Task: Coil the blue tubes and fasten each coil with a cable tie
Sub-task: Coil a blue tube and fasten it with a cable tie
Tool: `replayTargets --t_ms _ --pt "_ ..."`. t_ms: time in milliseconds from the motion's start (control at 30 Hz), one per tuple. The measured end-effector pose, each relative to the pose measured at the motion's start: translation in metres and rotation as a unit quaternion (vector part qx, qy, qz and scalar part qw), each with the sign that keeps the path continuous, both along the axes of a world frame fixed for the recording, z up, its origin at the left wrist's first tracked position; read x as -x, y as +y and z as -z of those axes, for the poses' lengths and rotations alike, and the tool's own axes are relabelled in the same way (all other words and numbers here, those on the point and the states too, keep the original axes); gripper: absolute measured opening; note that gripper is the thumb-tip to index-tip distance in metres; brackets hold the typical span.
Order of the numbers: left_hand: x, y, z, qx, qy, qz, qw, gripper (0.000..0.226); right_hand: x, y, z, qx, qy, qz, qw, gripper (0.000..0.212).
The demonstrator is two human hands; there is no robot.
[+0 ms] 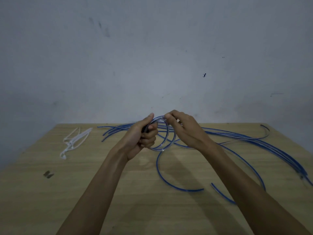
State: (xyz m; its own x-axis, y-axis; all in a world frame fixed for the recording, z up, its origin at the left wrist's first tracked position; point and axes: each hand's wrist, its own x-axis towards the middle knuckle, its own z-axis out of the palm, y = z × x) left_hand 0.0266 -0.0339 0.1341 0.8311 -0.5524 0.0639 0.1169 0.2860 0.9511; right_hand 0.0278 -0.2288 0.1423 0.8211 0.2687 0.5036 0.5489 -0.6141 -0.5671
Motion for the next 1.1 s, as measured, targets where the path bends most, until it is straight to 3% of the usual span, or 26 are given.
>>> replayTargets --t_ms 100,267,467,533,667,800,867,967,1100 --pt "-0.002 0.006 -0.002 0.053 0.016 0.006 0.998 0.042 0.003 0.003 -0.005 -0.061 0.049 -0.046 0.996 0.031" --pt "-0.007 0.011 0.000 0.128 0.026 0.020 0.991 0.039 -0.001 0.014 -0.007 -0.134 0.092 -0.094 0.982 0.031" --pt "-0.009 0.019 0.001 0.001 0.008 -0.039 0.999 0.040 -0.006 0.021 -0.008 -0.095 0.052 -0.103 0.989 0.023" --pt "-0.011 0.018 0.002 -0.003 0.022 -0.042 0.999 0.042 -0.007 0.025 -0.008 -0.073 0.047 -0.103 0.991 0.024" --pt "-0.016 0.021 -0.001 0.158 0.090 -0.042 0.982 0.040 -0.009 0.030 0.000 -0.058 0.032 -0.062 0.996 0.032" --pt "-0.023 0.041 -0.008 0.290 0.082 -0.086 0.950 0.029 0.001 0.028 0.023 -0.087 0.070 -0.035 0.993 0.043" --pt "-0.027 0.053 -0.010 0.325 0.064 -0.112 0.937 0.025 0.007 0.028 0.034 -0.077 0.077 -0.043 0.993 0.032" --pt "-0.030 0.061 -0.008 0.349 0.057 -0.139 0.925 0.037 0.012 0.032 0.043 -0.035 0.095 -0.060 0.993 0.018" --pt "-0.031 0.047 -0.005 0.335 0.053 -0.171 0.925 0.039 0.022 0.041 0.046 0.026 0.105 -0.092 0.990 0.033"
